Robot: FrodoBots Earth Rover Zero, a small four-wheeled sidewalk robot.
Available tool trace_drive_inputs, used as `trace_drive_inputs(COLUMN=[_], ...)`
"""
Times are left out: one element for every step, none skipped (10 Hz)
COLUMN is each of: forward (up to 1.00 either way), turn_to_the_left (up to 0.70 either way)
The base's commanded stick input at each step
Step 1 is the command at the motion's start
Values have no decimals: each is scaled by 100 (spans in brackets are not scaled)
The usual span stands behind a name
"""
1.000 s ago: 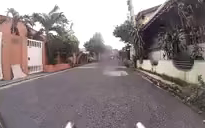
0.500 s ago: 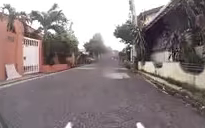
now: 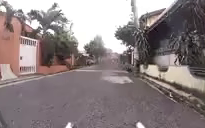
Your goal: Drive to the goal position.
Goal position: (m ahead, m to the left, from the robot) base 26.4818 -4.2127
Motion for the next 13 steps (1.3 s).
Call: trace_drive_inputs(forward=[70, 70, 70, 70, 70, 70, 70, 70, 70, 70, 70, 70, 70], turn_to_the_left=[0, 0, 0, 0, 0, 0, 0, 0, 0, 0, 0, -5, -14])
